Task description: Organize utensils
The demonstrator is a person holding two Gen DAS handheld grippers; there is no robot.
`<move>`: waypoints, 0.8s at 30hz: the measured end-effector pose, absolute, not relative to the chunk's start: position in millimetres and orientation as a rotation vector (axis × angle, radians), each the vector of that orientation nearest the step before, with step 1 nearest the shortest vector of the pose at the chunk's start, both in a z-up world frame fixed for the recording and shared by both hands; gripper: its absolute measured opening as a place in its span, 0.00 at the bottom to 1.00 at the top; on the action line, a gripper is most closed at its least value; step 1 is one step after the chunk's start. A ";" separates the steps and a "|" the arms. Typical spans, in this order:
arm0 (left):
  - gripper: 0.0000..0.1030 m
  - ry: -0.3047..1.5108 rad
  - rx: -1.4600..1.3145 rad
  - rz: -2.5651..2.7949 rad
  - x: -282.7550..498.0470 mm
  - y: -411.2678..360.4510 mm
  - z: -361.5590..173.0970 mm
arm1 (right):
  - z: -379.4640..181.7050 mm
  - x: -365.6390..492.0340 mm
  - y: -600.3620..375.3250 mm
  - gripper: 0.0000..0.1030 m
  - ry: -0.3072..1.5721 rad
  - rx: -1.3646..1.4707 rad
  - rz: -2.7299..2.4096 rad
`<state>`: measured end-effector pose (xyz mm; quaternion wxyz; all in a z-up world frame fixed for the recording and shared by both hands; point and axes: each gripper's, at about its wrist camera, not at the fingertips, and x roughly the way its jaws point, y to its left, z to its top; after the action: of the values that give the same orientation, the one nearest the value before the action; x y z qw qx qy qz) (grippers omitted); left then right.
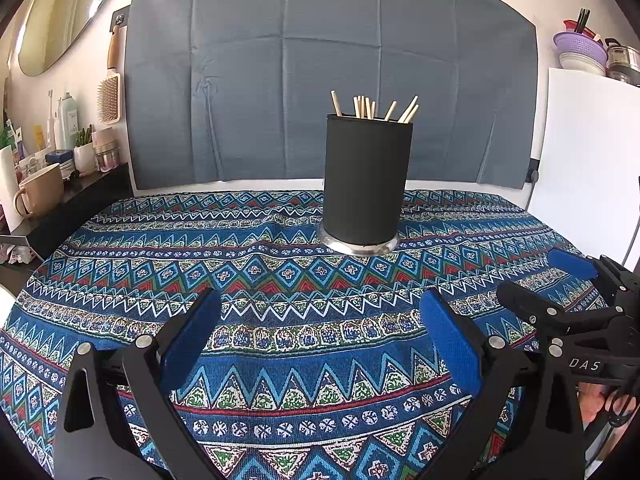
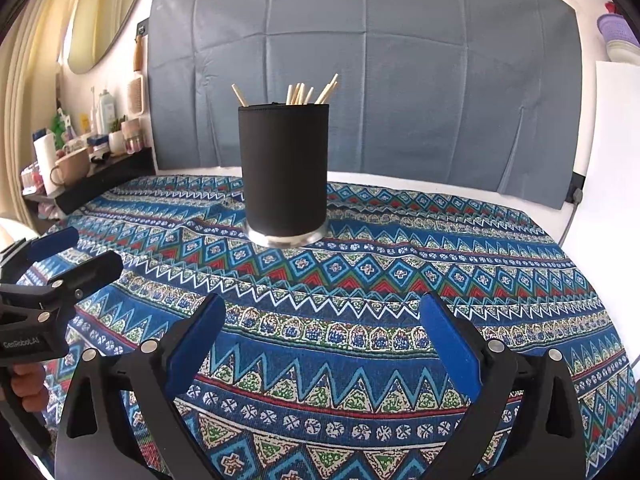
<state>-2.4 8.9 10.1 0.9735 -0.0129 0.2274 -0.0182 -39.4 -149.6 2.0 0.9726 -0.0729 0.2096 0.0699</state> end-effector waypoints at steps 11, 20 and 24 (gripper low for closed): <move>0.94 0.443 -0.022 -0.036 -6.1 8.2 11.2 | 2.0 -40.4 -149.0 0.92 0.421 -0.153 0.143; 0.94 0.432 -0.016 -0.042 -8.6 7.3 12.5 | 3.0 -42.7 -148.9 0.92 0.406 -0.157 0.135; 0.94 0.428 -0.023 -0.040 -9.1 8.7 13.2 | 2.6 -41.5 -147.9 0.92 0.412 -0.162 0.139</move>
<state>-9.1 8.7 13.2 0.9770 -0.0115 0.2122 -0.0200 -41.5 -147.9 2.6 0.9732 -0.0804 0.2043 0.0689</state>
